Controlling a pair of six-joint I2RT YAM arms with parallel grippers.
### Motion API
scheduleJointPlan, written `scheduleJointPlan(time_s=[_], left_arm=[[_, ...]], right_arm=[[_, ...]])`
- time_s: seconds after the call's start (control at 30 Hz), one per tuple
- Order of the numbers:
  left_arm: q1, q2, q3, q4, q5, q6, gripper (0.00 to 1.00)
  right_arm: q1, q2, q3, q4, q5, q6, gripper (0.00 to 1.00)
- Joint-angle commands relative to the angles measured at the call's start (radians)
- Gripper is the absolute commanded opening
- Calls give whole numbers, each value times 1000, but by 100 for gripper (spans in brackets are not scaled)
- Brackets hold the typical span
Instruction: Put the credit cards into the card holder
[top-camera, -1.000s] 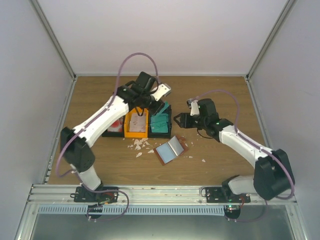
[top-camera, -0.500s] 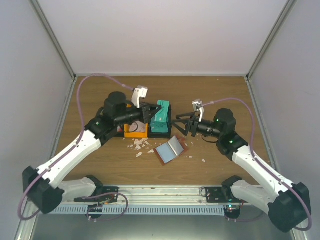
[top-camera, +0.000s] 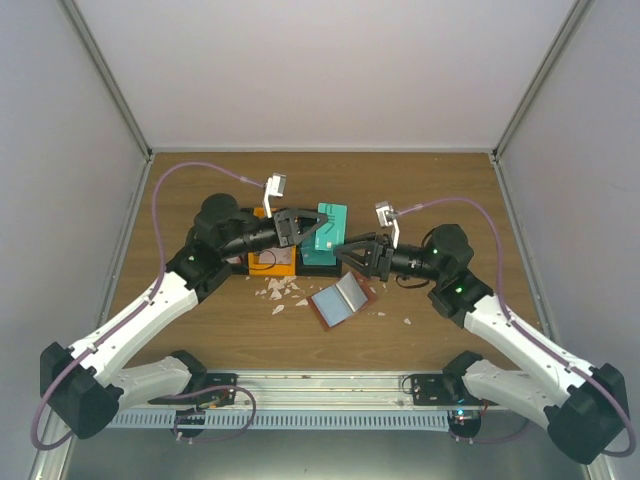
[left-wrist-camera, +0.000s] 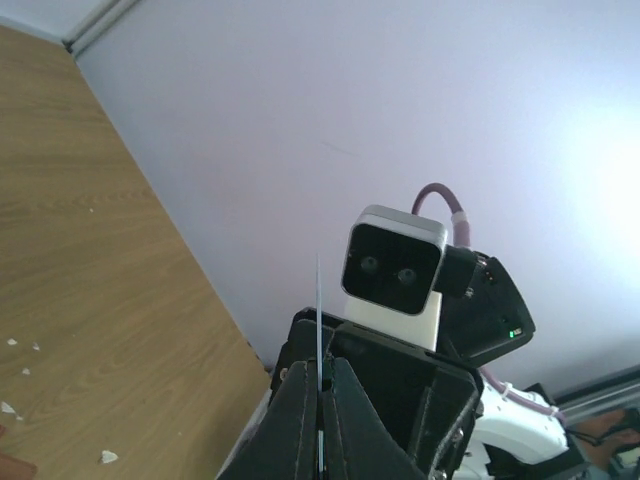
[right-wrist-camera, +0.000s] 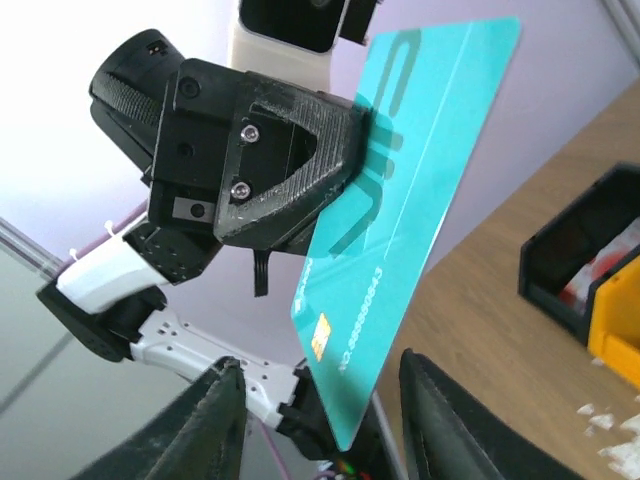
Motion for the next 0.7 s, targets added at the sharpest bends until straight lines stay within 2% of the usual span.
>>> scheduleJointPlan(time_s=[0.0, 0.13, 0.2, 0.3, 0.37, 0.4, 0.47, 0.57, 0.6, 0.67], left_arm=[[7, -7, -5, 101, 39, -64, 0], [9, -6, -28, 135, 51, -79, 0], [11, 2, -29, 132, 73, -77, 8], [24, 1, -9, 52, 97, -15, 30], [30, -19, 12, -37, 89, 68, 34], [30, -27, 23, -89, 101, 107, 34], [30, -38, 40, -170, 140, 174, 27], [30, -38, 40, -204, 193, 184, 5], [31, -39, 47, -221, 186, 182, 1], [32, -47, 50, -235, 174, 179, 0]], right_arm=[[8, -1, 22, 65, 44, 76, 33], [8, 33, 1, 161, 110, 155, 13], [7, 51, 15, 168, 131, 165, 1], [8, 74, 52, 144, 124, 140, 1], [6, 87, 83, 99, 114, 121, 1], [5, 92, 91, 93, 104, 131, 0], [4, 106, 87, 134, 56, 172, 0], [4, 128, 101, 149, -26, 230, 0], [3, 130, 123, 121, -44, 232, 1], [4, 120, 149, 71, -56, 238, 1]])
